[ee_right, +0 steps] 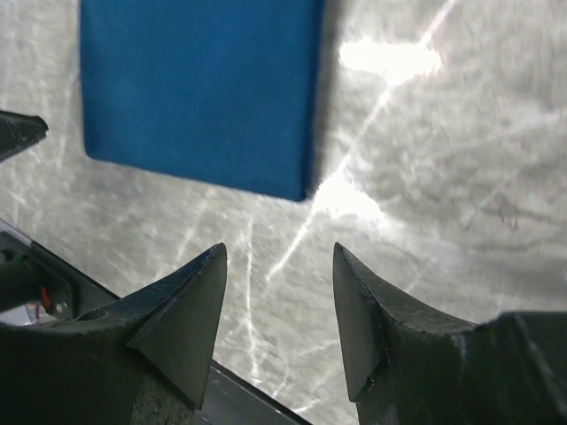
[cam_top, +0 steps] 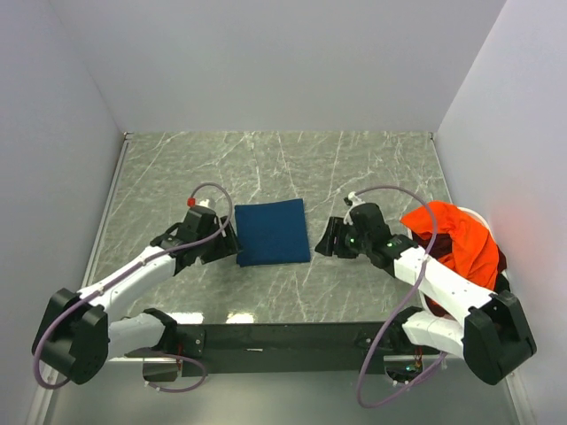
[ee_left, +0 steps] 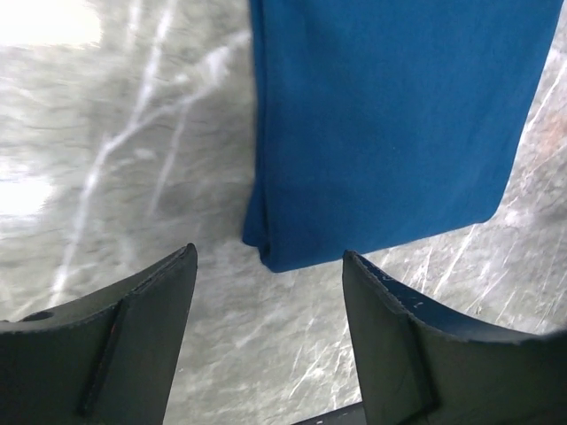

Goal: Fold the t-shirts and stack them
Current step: Fold the tshirt, then neatly place the folded tshirt to the corner

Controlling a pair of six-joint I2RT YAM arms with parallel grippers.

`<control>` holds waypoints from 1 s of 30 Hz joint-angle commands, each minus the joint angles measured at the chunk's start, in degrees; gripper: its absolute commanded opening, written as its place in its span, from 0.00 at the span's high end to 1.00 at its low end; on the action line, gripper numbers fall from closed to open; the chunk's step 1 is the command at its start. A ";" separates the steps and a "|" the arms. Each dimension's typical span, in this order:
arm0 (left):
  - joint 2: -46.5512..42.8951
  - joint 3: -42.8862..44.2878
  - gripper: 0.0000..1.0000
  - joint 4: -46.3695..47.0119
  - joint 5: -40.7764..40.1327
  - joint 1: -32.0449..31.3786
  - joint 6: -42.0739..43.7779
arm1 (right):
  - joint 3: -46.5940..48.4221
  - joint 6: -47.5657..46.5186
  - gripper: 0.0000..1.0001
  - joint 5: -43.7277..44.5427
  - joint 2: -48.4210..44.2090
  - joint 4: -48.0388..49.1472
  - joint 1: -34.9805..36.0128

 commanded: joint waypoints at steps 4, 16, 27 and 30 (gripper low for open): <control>4.59 0.37 0.33 6.56 -0.97 -1.87 -3.41 | -3.62 1.85 0.41 0.76 -2.27 2.79 0.98; 10.74 -0.95 0.41 11.22 -0.18 -4.50 -6.93 | -3.98 2.73 0.42 -0.74 1.42 5.96 1.94; 13.29 -2.18 0.67 13.95 1.14 -5.47 -8.33 | -0.82 5.80 0.43 -2.33 11.70 11.58 2.47; 13.12 -2.79 0.76 14.39 1.14 -5.56 -8.60 | 0.94 6.16 0.43 -1.36 15.83 12.46 2.38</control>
